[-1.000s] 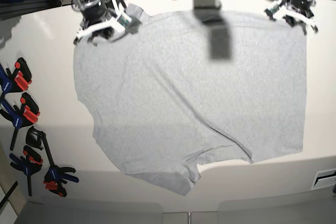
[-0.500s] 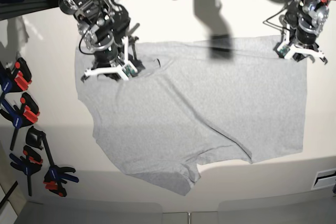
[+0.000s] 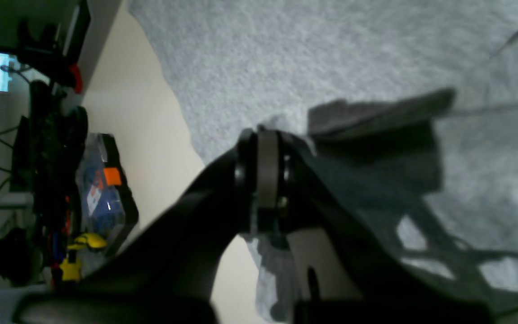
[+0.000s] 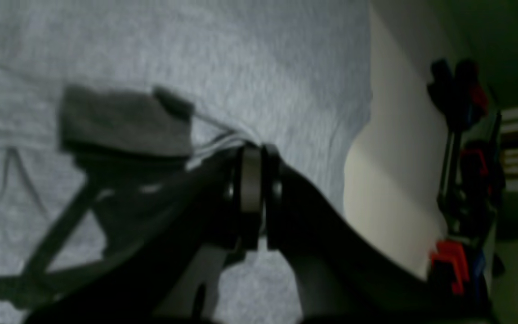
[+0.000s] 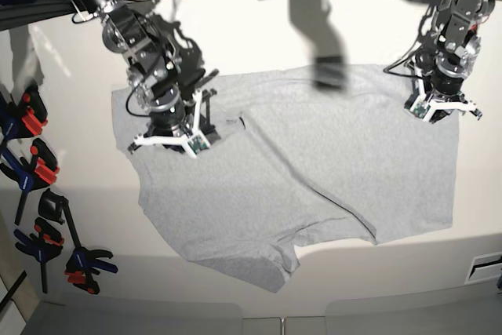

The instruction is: Fold the T-shirt properly

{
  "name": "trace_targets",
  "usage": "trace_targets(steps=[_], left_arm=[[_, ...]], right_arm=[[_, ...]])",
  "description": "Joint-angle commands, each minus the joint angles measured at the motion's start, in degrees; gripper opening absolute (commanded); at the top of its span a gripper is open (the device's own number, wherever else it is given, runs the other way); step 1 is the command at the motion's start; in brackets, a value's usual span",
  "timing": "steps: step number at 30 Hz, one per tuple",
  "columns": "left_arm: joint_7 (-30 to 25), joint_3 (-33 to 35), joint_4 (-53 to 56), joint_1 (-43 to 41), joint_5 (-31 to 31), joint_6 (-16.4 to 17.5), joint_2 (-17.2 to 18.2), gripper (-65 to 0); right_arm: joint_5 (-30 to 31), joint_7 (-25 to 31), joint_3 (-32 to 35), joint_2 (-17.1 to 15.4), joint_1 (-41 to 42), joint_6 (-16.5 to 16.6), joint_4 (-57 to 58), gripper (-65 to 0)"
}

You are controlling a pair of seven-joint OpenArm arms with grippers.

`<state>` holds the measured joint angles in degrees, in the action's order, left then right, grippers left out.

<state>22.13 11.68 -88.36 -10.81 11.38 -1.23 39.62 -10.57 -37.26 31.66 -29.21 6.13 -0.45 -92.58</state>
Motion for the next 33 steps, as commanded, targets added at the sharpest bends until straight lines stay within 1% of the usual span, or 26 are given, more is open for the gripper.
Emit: trace_targets(steps=[1, 3, 4, 6, 8, 11, 15, 16, 17, 20, 22, 27, 33], left_arm=[[-0.79, -0.39, 0.13, 0.87, 0.50, -0.96, 0.85, -65.0], [-0.74, -0.39, 1.84, 1.38, 0.50, -0.96, 0.87, -65.0], [-0.76, -0.39, 2.73, 1.57, 0.52, -0.96, 0.90, -65.0], [-0.74, -0.39, 4.11, 1.64, 0.55, -0.98, 0.90, -65.0], [-0.26, -0.39, 4.66, 1.57, 0.52, -0.98, 0.87, -65.0], [-0.17, -0.39, 4.68, 1.62, 0.52, -1.03, 0.87, -65.0], [-1.25, -0.39, 4.68, 1.64, 0.52, -1.40, 0.87, -65.0], [-1.29, -0.39, 4.68, 1.64, 0.52, -1.92, 0.87, -65.0], [-1.27, -0.39, 4.68, 1.64, 0.52, -3.15, 0.87, -65.0], [-1.33, -0.39, 4.68, 1.64, 0.52, -8.35, 0.87, -65.0], [-1.38, -0.39, 4.68, 1.64, 0.52, -10.51, 0.87, -65.0], [-1.18, -0.39, 4.68, 1.62, 0.50, -10.80, 0.87, -65.0], [-1.20, -0.39, 4.68, 1.62, 0.50, -10.80, 0.85, -65.0]], right_arm=[[-0.92, 1.51, -0.52, -0.07, 1.90, -0.79, 0.09, -65.0], [-0.17, 3.08, -0.50, 0.20, 3.17, -0.76, 1.75, -65.0], [1.16, 3.89, -0.50, 0.15, 3.80, -0.76, 2.38, -65.0], [2.69, 3.91, -0.50, 0.17, 5.27, -0.79, 3.41, -65.0], [2.91, 3.91, -0.52, 0.17, 6.51, -0.96, 4.24, -65.0], [2.91, 3.91, -0.52, 0.17, 7.72, -2.21, 4.59, -65.0], [2.95, 4.33, -0.52, 0.17, 7.85, -2.19, 4.61, -65.0], [3.17, 4.33, -0.52, 0.17, 7.82, -2.19, 4.61, -65.0], [3.39, 4.33, -0.52, 0.17, 7.82, -2.19, 4.63, -65.0], [3.30, 4.31, -0.52, 0.17, 7.85, -2.21, 4.63, -65.0], [3.30, 4.35, -0.52, 0.17, 7.85, -2.23, 4.63, -65.0], [2.32, 5.86, -0.52, 0.22, 7.87, -2.21, 4.63, -65.0], [1.81, 5.99, -0.52, 0.22, 7.85, -2.19, 4.63, -65.0]])
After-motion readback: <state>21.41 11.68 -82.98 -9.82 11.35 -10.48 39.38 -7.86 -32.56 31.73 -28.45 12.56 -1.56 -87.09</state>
